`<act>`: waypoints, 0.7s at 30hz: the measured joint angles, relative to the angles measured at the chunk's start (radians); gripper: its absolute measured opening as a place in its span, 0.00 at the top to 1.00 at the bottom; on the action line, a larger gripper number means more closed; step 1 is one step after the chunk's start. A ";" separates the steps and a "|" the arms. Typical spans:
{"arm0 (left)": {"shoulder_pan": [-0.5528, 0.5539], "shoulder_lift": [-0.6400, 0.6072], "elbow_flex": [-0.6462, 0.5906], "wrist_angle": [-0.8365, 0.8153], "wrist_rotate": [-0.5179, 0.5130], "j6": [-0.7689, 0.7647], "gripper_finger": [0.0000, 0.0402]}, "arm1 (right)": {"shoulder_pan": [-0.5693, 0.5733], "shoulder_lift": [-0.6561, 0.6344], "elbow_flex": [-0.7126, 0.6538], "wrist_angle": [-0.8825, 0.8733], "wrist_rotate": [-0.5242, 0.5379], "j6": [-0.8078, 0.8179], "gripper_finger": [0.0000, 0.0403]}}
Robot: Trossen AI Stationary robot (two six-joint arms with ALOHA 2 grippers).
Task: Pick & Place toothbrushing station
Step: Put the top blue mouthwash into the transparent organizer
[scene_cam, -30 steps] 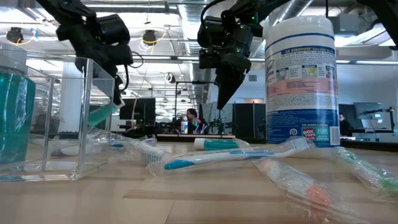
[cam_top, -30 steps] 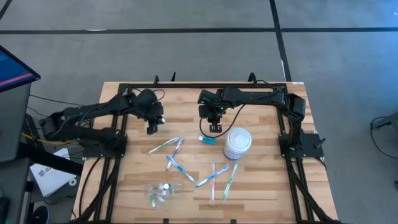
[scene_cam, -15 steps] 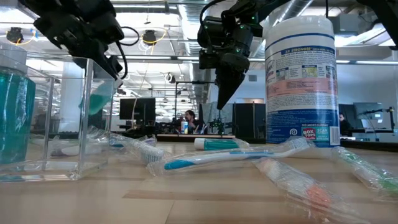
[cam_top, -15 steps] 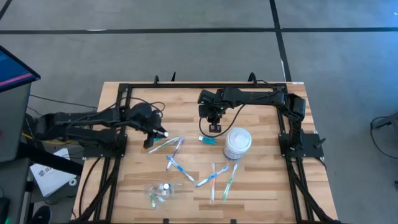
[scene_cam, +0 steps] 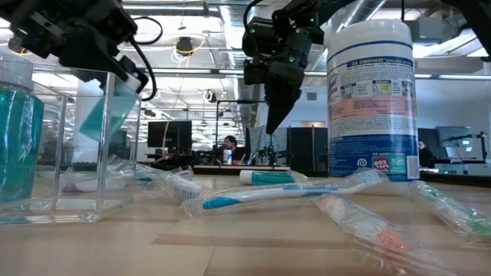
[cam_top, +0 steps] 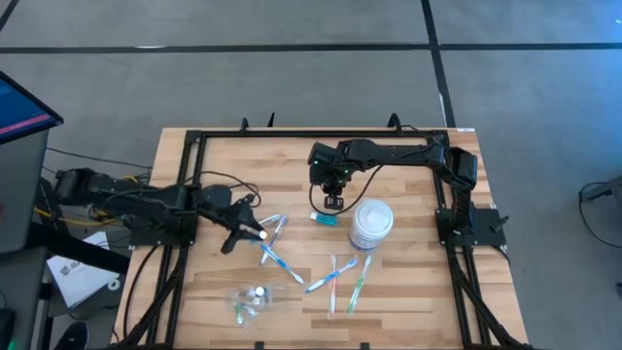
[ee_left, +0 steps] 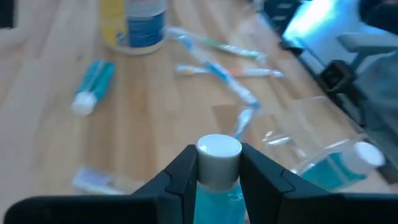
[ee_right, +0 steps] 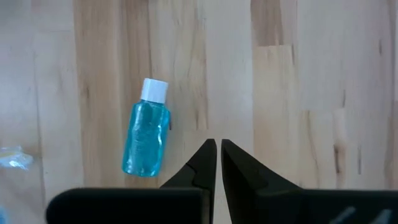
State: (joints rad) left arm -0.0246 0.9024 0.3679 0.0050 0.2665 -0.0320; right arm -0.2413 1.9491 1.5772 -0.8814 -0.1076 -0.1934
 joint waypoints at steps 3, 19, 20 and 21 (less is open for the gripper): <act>-0.057 0.000 -0.020 0.079 0.000 -0.024 0.78 | 0.011 0.000 0.000 0.000 0.000 0.022 0.96; -0.300 0.001 -0.154 0.494 -0.099 -0.030 0.78 | 0.111 0.000 0.000 -0.002 0.000 0.116 0.96; -0.314 0.001 -0.161 0.517 -0.111 -0.032 0.78 | 0.115 0.000 0.000 -0.002 0.000 0.121 0.96; -0.328 0.001 -0.169 0.545 -0.127 -0.032 0.78 | 0.120 0.000 0.000 -0.002 0.000 0.125 0.96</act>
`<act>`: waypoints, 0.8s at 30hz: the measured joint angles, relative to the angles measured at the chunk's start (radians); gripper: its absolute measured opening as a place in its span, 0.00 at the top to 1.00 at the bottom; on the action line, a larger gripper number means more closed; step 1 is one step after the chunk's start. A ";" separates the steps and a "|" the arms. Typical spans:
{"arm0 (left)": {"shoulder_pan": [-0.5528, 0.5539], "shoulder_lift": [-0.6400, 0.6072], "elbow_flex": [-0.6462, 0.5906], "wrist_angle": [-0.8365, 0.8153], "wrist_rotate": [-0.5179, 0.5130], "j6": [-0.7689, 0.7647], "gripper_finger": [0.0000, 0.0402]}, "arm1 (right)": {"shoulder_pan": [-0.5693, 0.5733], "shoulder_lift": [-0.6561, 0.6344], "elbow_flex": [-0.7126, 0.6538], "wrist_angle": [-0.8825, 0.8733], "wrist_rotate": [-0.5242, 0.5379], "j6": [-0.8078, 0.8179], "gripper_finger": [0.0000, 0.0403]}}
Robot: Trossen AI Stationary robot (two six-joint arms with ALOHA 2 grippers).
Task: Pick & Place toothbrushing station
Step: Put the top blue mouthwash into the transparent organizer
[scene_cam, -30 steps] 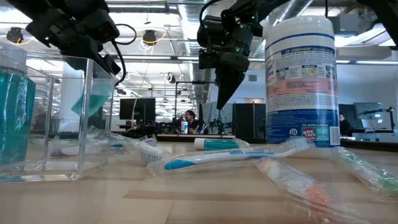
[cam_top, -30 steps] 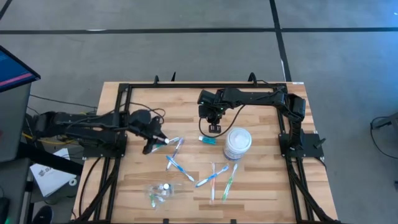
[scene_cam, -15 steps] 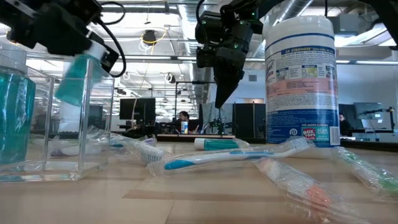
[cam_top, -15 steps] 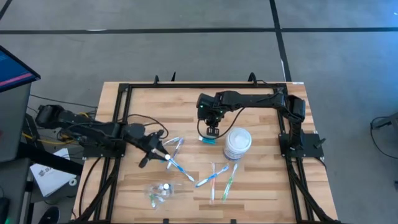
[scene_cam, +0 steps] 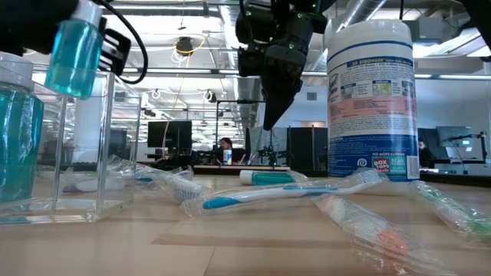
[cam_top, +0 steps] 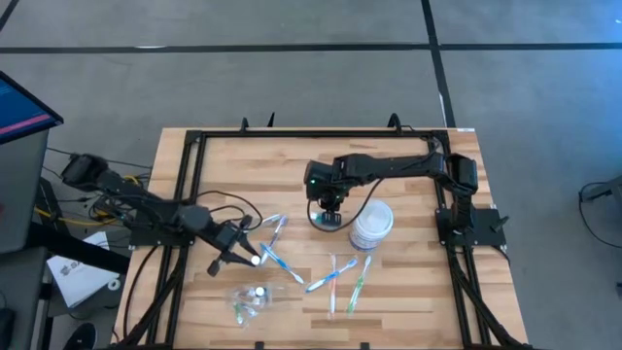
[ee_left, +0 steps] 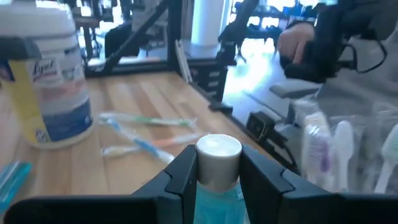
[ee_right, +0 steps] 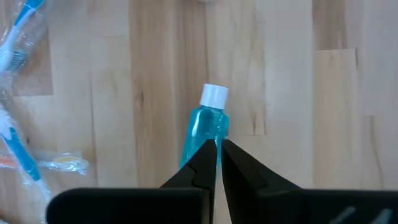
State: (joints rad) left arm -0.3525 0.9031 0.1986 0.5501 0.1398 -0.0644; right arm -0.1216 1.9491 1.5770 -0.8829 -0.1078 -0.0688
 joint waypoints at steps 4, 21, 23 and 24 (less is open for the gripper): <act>-0.055 0.007 -0.031 0.091 -0.042 -0.001 0.78 | 0.013 0.000 0.000 -0.002 0.000 0.005 0.96; -0.197 0.260 -0.045 0.400 -0.144 0.003 0.78 | 0.023 0.000 0.000 0.001 0.001 0.063 0.96; -0.201 0.291 -0.045 0.443 -0.144 0.005 0.78 | 0.023 0.000 0.000 0.001 0.001 0.070 0.96; -0.200 0.305 -0.045 0.460 -0.144 0.005 0.78 | 0.023 0.000 0.000 0.001 0.001 0.070 0.96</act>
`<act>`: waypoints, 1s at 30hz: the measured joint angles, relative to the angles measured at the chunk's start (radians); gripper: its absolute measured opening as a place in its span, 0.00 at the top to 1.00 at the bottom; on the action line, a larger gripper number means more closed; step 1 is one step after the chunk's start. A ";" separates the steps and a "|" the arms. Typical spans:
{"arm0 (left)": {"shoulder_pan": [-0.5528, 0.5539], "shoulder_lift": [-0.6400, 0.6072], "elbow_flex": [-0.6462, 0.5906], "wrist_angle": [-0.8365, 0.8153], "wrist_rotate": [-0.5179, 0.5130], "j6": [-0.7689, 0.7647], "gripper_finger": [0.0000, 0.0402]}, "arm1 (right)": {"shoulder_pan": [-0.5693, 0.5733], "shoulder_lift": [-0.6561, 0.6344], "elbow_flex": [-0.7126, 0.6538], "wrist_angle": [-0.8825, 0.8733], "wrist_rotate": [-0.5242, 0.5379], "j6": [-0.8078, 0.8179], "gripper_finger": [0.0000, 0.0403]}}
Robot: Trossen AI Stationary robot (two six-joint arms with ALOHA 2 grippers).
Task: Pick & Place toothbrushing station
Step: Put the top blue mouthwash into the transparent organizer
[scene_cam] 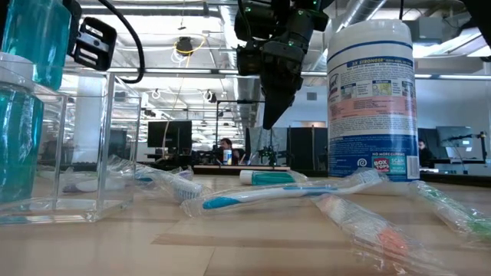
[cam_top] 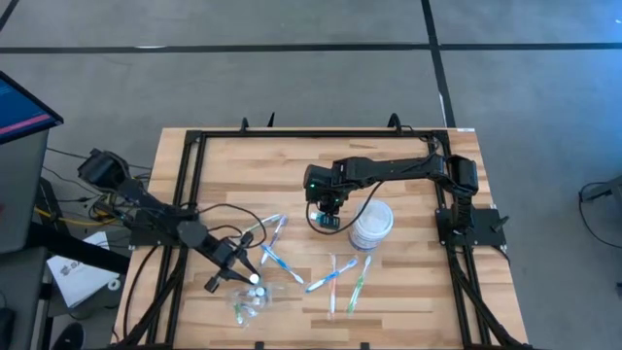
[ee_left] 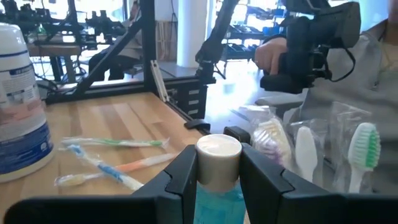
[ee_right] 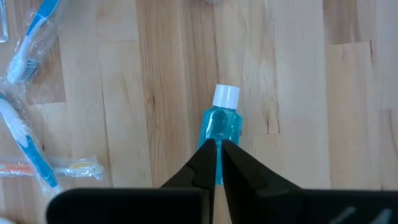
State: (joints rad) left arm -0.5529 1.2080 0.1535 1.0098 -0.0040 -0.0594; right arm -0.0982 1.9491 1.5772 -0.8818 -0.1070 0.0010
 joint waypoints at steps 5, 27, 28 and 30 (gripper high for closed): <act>0.000 0.043 0.000 0.038 0.000 -0.004 0.78 | 0.000 0.000 0.000 0.000 0.000 0.000 0.96; -0.031 0.053 0.000 0.070 0.000 -0.003 0.78 | 0.000 0.000 0.000 0.002 0.002 0.000 0.96; -0.031 0.058 0.000 0.072 0.000 -0.004 0.78 | 0.000 0.000 0.000 0.001 0.002 0.000 0.96; -0.038 0.070 0.000 0.067 -0.001 -0.005 0.78 | 0.000 0.000 0.000 0.001 0.002 0.000 0.96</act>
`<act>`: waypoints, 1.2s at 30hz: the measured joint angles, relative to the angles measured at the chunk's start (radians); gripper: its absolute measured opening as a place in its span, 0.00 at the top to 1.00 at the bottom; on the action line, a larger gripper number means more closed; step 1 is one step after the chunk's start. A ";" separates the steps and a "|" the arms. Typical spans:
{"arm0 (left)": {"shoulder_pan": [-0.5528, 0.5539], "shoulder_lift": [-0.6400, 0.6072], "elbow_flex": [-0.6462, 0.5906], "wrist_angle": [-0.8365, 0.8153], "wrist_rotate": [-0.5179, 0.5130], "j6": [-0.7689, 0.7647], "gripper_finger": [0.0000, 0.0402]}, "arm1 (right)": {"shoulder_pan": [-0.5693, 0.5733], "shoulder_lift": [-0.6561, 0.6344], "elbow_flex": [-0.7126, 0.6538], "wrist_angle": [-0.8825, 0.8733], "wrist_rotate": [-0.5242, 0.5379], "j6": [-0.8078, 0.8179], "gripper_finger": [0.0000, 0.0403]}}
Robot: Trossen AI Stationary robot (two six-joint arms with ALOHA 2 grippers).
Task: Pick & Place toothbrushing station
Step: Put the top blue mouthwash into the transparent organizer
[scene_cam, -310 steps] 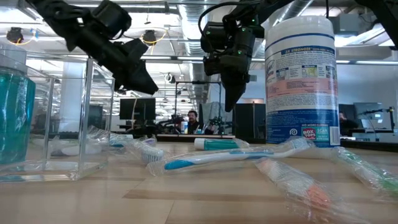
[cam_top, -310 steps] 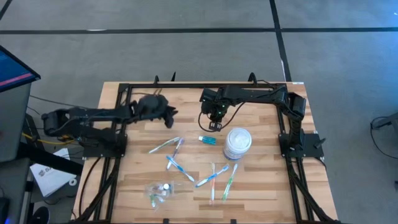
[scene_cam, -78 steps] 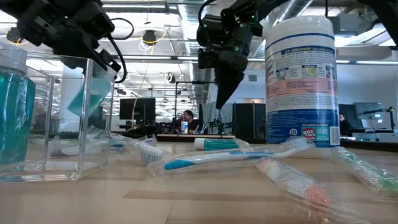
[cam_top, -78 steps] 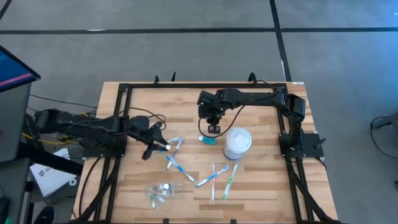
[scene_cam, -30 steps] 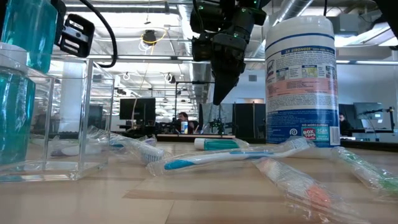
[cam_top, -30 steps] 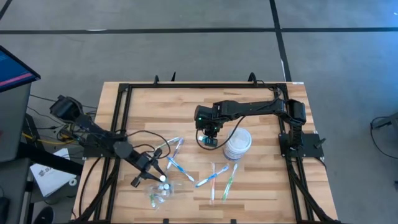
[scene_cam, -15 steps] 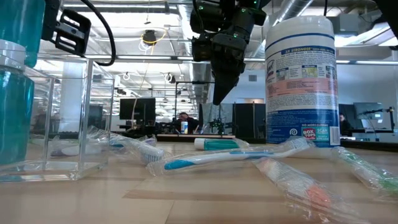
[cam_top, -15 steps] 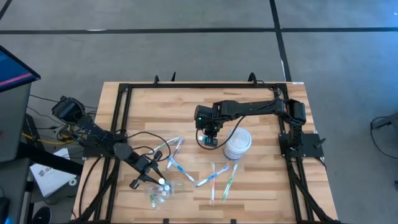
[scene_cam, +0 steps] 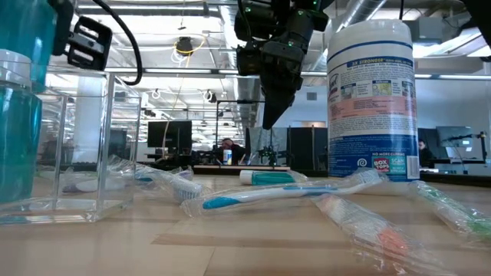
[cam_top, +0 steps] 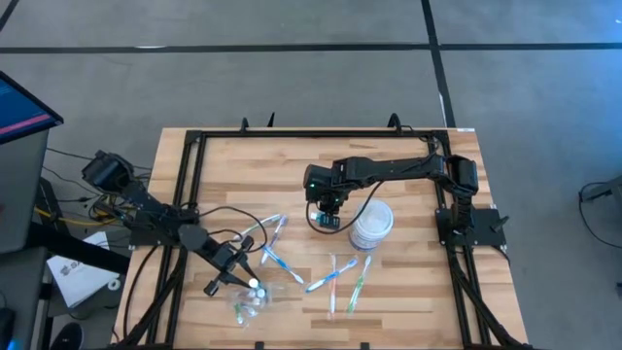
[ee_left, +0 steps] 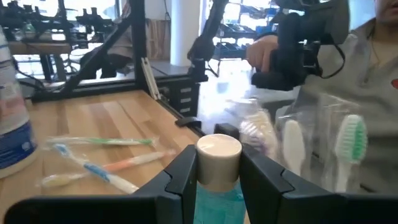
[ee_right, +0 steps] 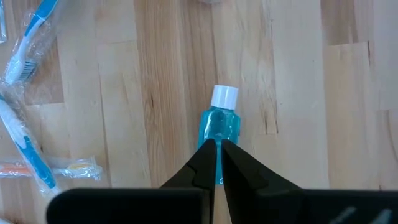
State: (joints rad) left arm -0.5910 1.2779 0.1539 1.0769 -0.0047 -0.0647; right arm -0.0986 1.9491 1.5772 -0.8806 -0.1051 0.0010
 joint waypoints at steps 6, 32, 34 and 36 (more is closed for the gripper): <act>-0.019 0.043 -0.001 0.007 0.000 -0.023 0.78 | 0.000 0.000 0.000 0.000 0.000 0.000 0.96; -0.029 0.067 -0.001 0.004 -0.012 -0.023 0.70 | 0.000 0.000 0.000 0.000 0.000 0.000 0.96; -0.029 0.066 -0.001 0.005 -0.012 -0.023 0.70 | 0.000 0.000 0.000 0.000 0.000 0.000 0.96; -0.029 0.066 -0.001 0.004 -0.012 -0.023 0.70 | 0.000 0.000 0.000 0.000 0.000 0.000 0.96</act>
State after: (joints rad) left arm -0.6197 1.3441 0.1532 1.0813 -0.0166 -0.0879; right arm -0.0986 1.9491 1.5772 -0.8803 -0.1055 0.0013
